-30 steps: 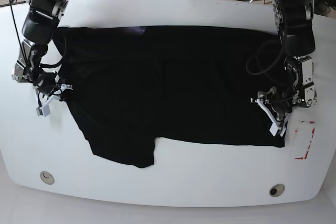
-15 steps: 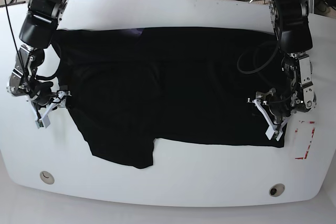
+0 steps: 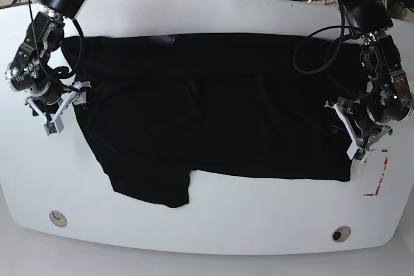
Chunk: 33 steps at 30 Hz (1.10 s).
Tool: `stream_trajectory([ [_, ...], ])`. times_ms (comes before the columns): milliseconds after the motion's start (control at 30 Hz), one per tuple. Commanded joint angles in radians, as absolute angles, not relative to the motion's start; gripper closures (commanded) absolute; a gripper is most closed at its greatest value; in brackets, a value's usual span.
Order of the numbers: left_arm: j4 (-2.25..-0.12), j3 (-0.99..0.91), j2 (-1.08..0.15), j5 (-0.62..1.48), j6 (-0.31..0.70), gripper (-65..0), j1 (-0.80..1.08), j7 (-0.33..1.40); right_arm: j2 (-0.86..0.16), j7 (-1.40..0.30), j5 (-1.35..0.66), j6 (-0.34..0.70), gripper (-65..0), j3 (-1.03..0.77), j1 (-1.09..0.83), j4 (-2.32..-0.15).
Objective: Layout the t-shirt on the table in an organized manner, then fold the t-shirt properly
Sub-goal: 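Grasp the shirt's sides and pull them back toward the collar edge, then hold the collar-edge corners with both grippers and stretch the shirt flat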
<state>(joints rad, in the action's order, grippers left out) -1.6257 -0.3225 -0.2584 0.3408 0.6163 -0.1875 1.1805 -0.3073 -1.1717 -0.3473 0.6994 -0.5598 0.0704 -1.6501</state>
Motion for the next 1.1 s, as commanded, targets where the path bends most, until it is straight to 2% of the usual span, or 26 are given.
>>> stream_trajectory([
  [0, -1.695, -0.354, -0.275, 0.343, 0.63, -28.6, -0.16, 1.182, -0.311, -1.156, -0.357, 0.698, -50.4, -0.57, 0.051, -1.678],
  [233, -1.756, -0.386, -0.275, 0.343, 0.656, -28.6, -0.07, 1.182, -0.297, -1.156, -0.361, 0.698, -50.4, -0.604, -0.028, -1.689],
  [433, -1.788, -0.43, -0.277, 0.343, 0.698, -28.6, 0.004, 1.184, -0.289, -1.161, -0.363, 0.698, -50.4, -0.644, -0.119, -1.791],
  [733, -1.831, -0.498, -0.277, 0.343, 0.698, -28.6, 0.107, 1.185, -0.288, -1.161, -0.363, 0.698, -50.3, -0.647, -0.228, -1.851],
  [1067, -1.831, -0.549, -0.277, 0.343, 0.698, -28.6, 0.186, 1.185, -0.234, -1.156, -0.363, 0.698, -50.3, -0.687, -0.265, -1.831],
])
